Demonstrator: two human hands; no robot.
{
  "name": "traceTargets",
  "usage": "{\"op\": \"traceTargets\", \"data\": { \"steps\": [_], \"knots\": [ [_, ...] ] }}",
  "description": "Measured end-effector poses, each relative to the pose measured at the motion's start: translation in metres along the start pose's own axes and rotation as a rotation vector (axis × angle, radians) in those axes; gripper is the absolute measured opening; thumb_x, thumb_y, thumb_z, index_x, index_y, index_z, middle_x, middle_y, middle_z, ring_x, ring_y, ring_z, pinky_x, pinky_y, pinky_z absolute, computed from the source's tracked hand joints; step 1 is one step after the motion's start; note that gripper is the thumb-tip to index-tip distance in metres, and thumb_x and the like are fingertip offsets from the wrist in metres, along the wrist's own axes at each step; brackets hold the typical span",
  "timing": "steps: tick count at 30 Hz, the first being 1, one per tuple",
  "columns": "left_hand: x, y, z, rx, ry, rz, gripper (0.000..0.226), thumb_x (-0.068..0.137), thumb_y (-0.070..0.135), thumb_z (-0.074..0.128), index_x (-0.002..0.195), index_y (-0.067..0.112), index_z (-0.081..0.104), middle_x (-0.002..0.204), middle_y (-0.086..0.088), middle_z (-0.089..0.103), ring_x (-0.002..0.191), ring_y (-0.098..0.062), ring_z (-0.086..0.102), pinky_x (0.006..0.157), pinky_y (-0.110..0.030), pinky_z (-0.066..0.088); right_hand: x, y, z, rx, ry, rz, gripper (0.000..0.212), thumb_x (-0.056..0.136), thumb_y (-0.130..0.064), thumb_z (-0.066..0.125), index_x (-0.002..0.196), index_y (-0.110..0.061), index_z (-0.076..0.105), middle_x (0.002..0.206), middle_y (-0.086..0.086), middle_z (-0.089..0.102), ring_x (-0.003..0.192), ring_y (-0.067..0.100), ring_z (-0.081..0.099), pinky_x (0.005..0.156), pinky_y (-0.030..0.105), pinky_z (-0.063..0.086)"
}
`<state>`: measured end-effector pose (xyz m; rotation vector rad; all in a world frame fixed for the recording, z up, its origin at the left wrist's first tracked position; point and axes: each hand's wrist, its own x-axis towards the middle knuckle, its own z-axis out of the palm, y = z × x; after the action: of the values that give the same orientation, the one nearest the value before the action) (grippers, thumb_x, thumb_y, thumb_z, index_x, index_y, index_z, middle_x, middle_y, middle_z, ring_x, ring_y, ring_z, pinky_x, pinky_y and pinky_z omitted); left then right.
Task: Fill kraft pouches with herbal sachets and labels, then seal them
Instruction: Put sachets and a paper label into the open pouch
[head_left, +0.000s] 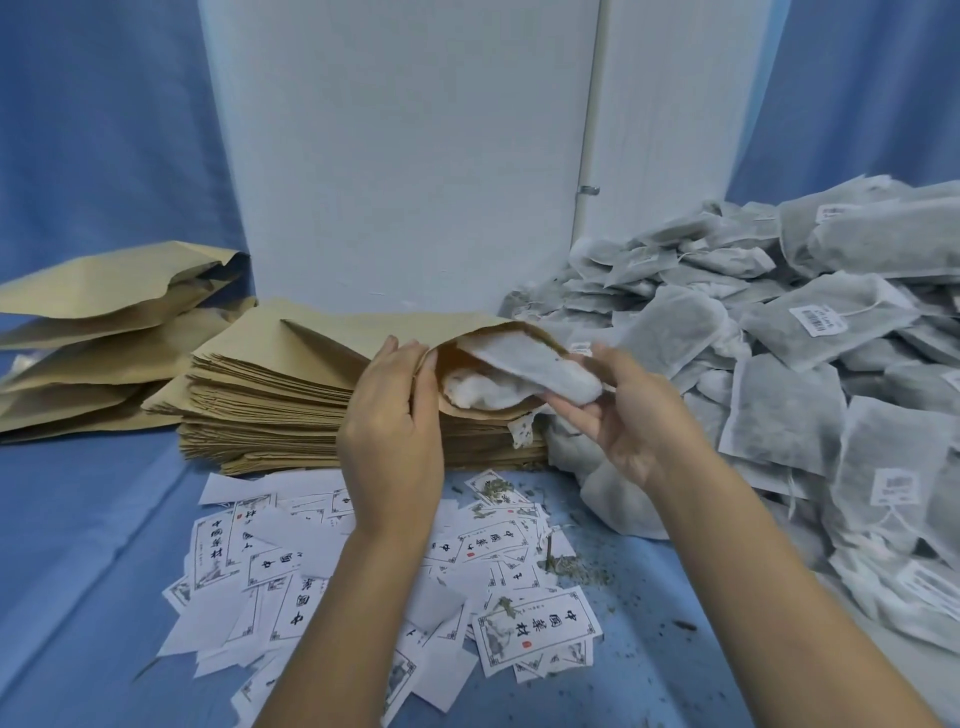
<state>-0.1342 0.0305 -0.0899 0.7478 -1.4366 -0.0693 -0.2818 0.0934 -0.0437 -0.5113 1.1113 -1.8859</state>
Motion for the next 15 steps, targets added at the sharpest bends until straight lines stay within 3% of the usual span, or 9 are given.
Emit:
{"op": "traceTargets", "data": {
  "steps": [3,7,10,11,13,15],
  "knots": [
    [-0.002,0.0,0.001,0.014,-0.012,0.012,0.02,0.093,0.009,0.056,0.104,-0.002,0.069,0.105,-0.011,0.07,0.113,-0.023,0.061,0.096,-0.017,0.039,-0.002,-0.001,0.002,-0.072,-0.063,0.038,0.01,0.091,0.005,0.05,0.1,0.009,0.054,0.103,0.026,0.062,0.077,0.025,0.068,0.059,0.025,0.059],
    [-0.003,0.001,0.003,0.031,-0.006,0.06,0.017,0.092,0.007,0.058,0.101,-0.002,0.07,0.102,-0.011,0.071,0.111,-0.024,0.062,0.094,-0.02,0.042,-0.004,0.0,0.008,-0.11,-0.168,0.064,0.016,0.087,0.01,0.044,0.101,0.009,0.053,0.104,0.025,0.056,0.089,0.027,0.064,0.071,0.025,0.059],
    [-0.004,0.004,0.004,0.062,0.019,0.144,0.016,0.092,0.009,0.06,0.096,-0.001,0.071,0.096,-0.009,0.072,0.101,-0.022,0.067,0.088,-0.022,0.048,-0.007,0.003,0.011,-0.265,-0.199,0.041,0.019,0.092,0.011,0.041,0.107,0.01,0.052,0.104,0.027,0.06,0.09,0.028,0.068,0.069,0.024,0.059],
    [-0.005,0.005,0.004,0.066,0.03,0.188,0.017,0.092,0.011,0.059,0.094,0.0,0.072,0.094,-0.008,0.073,0.095,-0.02,0.068,0.085,-0.023,0.05,-0.009,0.006,0.011,-0.389,-0.185,-0.027,0.017,0.095,0.007,0.042,0.106,0.006,0.055,0.1,0.026,0.064,0.082,0.023,0.07,0.067,0.023,0.059],
    [-0.006,0.007,0.005,0.064,0.054,0.279,0.019,0.093,0.013,0.058,0.091,0.001,0.073,0.089,-0.006,0.073,0.086,-0.018,0.068,0.081,-0.022,0.051,-0.008,0.015,0.01,-0.763,-0.068,-0.34,0.017,0.095,-0.004,0.05,0.091,-0.001,0.067,0.087,0.019,0.071,0.067,0.018,0.068,0.064,0.026,0.058],
    [-0.007,0.008,0.006,0.058,0.082,0.339,0.02,0.094,0.012,0.057,0.088,0.002,0.073,0.087,-0.005,0.073,0.082,-0.018,0.068,0.08,-0.021,0.051,-0.007,0.019,0.009,-1.047,0.039,-0.693,0.016,0.089,-0.014,0.059,0.085,-0.01,0.074,0.084,0.003,0.074,0.073,0.011,0.066,0.072,0.025,0.052]
  ]
}}
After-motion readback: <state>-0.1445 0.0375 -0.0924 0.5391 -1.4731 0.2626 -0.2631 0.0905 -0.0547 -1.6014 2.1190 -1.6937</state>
